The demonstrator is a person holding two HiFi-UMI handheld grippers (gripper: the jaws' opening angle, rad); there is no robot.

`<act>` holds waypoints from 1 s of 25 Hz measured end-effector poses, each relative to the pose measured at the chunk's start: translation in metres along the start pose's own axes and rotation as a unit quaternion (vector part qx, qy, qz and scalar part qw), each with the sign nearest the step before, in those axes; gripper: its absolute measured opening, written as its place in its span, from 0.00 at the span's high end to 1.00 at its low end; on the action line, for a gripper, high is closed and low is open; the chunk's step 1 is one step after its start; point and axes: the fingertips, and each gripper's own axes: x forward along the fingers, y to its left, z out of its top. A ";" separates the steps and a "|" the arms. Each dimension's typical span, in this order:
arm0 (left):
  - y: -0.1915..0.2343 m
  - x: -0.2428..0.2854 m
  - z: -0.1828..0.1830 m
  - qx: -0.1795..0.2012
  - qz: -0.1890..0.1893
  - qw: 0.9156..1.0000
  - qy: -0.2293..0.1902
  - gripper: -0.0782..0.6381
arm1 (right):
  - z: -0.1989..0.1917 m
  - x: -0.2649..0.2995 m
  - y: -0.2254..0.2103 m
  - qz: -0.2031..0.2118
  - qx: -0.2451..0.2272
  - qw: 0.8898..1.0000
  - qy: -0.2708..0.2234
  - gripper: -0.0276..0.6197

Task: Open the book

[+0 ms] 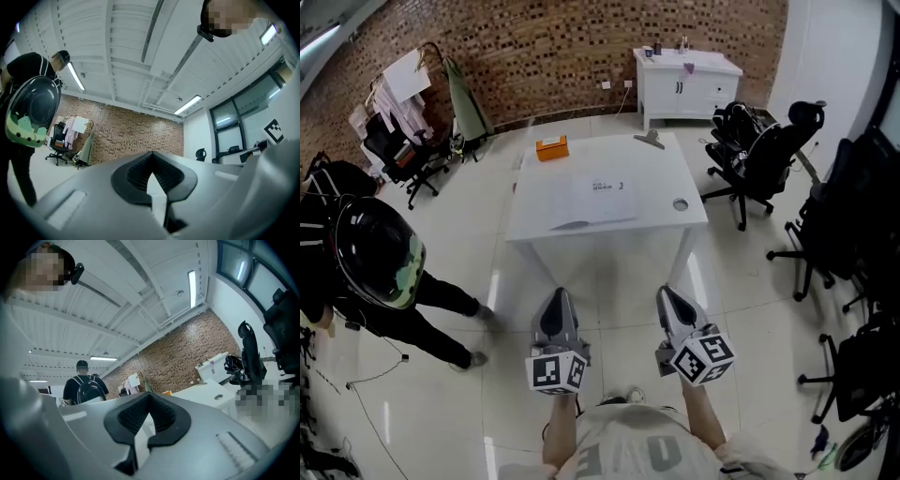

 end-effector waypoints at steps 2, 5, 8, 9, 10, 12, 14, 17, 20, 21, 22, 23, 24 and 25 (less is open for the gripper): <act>-0.006 -0.005 0.007 0.001 -0.012 1.000 -0.005 0.86 | -0.001 -0.007 0.011 0.005 -0.008 1.000 0.002 0.95; -0.013 -0.012 0.022 0.008 -0.023 1.000 -0.016 0.86 | -0.002 -0.014 0.023 0.003 -0.014 1.000 0.002 0.95; -0.015 -0.019 0.028 0.007 -0.024 0.999 -0.023 0.86 | -0.008 -0.018 0.030 -0.009 -0.028 0.999 0.012 0.95; -0.014 -0.022 0.025 0.006 -0.023 1.000 -0.021 0.86 | -0.012 -0.021 0.031 -0.017 -0.038 0.999 0.018 0.95; -0.013 -0.026 0.022 0.003 -0.020 1.000 -0.017 0.86 | -0.015 -0.023 0.032 -0.024 -0.045 0.998 0.023 0.95; -0.009 -0.032 0.020 -0.003 -0.016 1.000 -0.015 0.86 | -0.020 -0.025 0.036 -0.029 -0.050 0.998 0.030 0.95; -0.003 -0.035 0.022 -0.007 -0.015 1.000 -0.015 0.86 | -0.020 -0.024 0.042 -0.030 -0.052 0.998 0.031 0.95; 0.000 -0.038 0.022 -0.012 -0.015 1.000 -0.014 0.86 | -0.020 -0.025 0.048 -0.029 -0.051 0.998 0.028 0.95; -0.006 -0.037 0.015 -0.004 -0.022 1.000 0.005 0.86 | -0.020 -0.028 0.048 -0.031 -0.045 0.998 0.022 0.95; -0.009 -0.037 0.012 0.006 -0.026 1.000 0.014 0.86 | -0.021 -0.029 0.048 -0.032 -0.043 0.998 0.021 0.95; -0.011 -0.038 0.009 0.016 -0.031 0.999 0.020 0.86 | -0.022 -0.029 0.049 -0.033 -0.043 0.998 0.020 0.95; -0.013 -0.039 0.007 0.023 -0.034 0.999 0.023 0.86 | -0.024 -0.030 0.050 -0.034 -0.044 0.998 0.020 0.95; -0.014 -0.039 0.006 0.024 -0.037 0.999 0.024 0.86 | -0.025 -0.030 0.051 -0.034 -0.046 0.998 0.020 0.95; -0.014 -0.040 0.006 0.022 -0.039 0.999 0.025 0.86 | -0.026 -0.029 0.053 -0.033 -0.047 0.998 0.020 0.95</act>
